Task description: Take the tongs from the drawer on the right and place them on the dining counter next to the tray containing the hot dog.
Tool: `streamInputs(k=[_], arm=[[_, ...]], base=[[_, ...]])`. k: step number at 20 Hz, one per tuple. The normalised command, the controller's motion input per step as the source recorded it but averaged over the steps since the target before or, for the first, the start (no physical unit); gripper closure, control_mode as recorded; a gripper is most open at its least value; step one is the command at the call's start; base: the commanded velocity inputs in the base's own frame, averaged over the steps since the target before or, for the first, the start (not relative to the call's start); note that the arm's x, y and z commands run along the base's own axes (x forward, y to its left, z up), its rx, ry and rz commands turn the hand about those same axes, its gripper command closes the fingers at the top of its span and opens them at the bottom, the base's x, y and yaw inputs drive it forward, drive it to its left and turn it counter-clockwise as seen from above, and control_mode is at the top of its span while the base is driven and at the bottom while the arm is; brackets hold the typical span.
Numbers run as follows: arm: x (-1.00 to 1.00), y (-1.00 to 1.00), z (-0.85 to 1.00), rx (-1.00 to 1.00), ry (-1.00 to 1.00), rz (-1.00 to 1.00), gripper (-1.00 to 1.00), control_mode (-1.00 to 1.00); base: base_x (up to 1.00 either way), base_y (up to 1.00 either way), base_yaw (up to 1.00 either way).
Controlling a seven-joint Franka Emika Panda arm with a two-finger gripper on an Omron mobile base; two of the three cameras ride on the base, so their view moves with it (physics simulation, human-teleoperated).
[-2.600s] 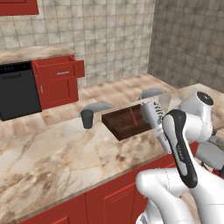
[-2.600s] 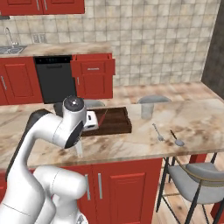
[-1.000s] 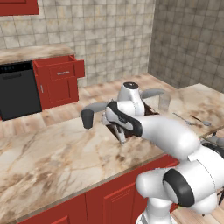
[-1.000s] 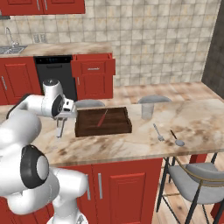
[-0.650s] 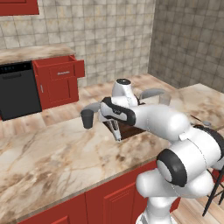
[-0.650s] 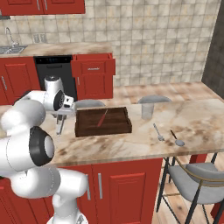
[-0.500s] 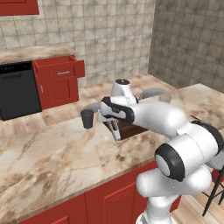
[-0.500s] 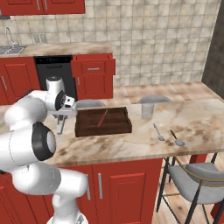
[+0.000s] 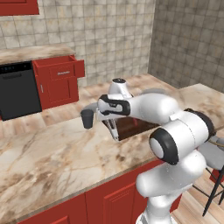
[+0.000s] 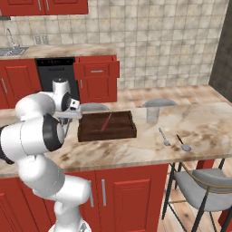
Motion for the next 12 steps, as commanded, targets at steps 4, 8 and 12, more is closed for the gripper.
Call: streamInputs(k=[4,8,12], arm=[[0.26,0.00,-0.10,-0.02,0.04,0.00,1.00,-1.00],[0.19,0.00,-0.15,-0.05,0.04,0.00,1.00,-1.00],[0.09,0.00,-0.23,-0.06,0.04,0.00,1.00,-1.00]], base=[[0.00,0.00,0.00],[0.00,0.00,0.00],[0.00,0.00,0.00]])
